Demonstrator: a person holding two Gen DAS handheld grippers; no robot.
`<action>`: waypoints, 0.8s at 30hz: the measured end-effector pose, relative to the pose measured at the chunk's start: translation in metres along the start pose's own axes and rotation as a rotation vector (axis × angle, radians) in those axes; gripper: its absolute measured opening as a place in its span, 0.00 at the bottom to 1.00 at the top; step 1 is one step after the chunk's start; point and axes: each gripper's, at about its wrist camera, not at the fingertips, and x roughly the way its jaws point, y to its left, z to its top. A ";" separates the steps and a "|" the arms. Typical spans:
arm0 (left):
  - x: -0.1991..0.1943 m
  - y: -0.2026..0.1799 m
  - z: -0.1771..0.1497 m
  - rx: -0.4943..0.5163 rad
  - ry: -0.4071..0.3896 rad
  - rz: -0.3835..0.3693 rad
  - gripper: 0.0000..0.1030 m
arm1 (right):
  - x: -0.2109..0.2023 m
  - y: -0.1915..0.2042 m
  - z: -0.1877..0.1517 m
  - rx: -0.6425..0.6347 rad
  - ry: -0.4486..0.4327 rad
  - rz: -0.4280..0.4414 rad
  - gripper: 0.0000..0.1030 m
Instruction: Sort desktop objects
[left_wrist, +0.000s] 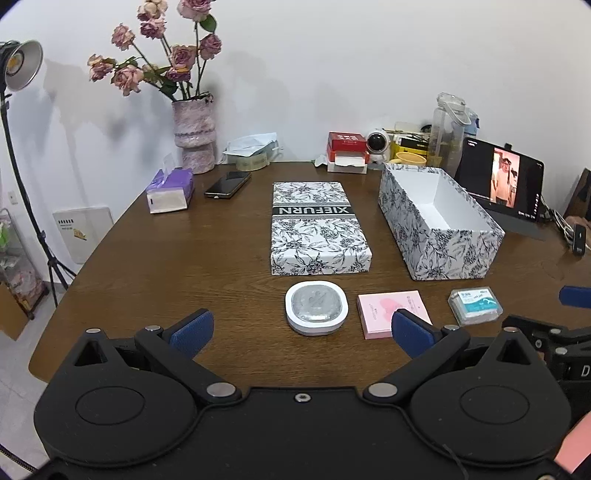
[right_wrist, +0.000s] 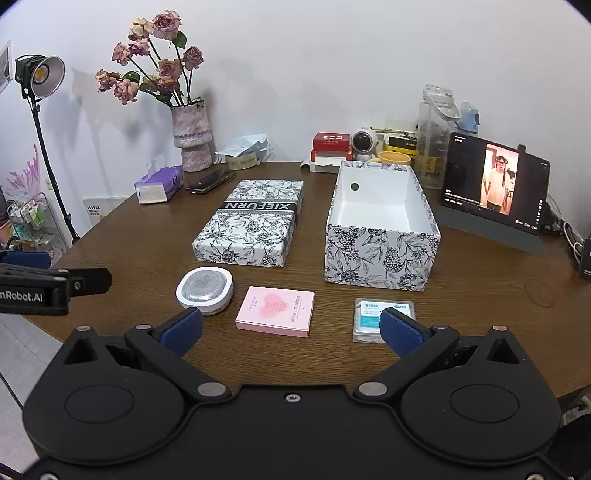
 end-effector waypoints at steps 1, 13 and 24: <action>0.001 0.001 0.000 -0.005 -0.001 0.001 1.00 | 0.000 0.000 0.000 0.000 0.000 0.000 1.00; 0.001 -0.006 -0.010 0.013 0.003 0.001 1.00 | -0.002 -0.004 -0.006 -0.005 0.006 -0.003 1.00; 0.004 -0.011 -0.013 0.007 0.018 -0.002 1.00 | -0.001 -0.007 -0.009 -0.003 0.024 0.000 1.00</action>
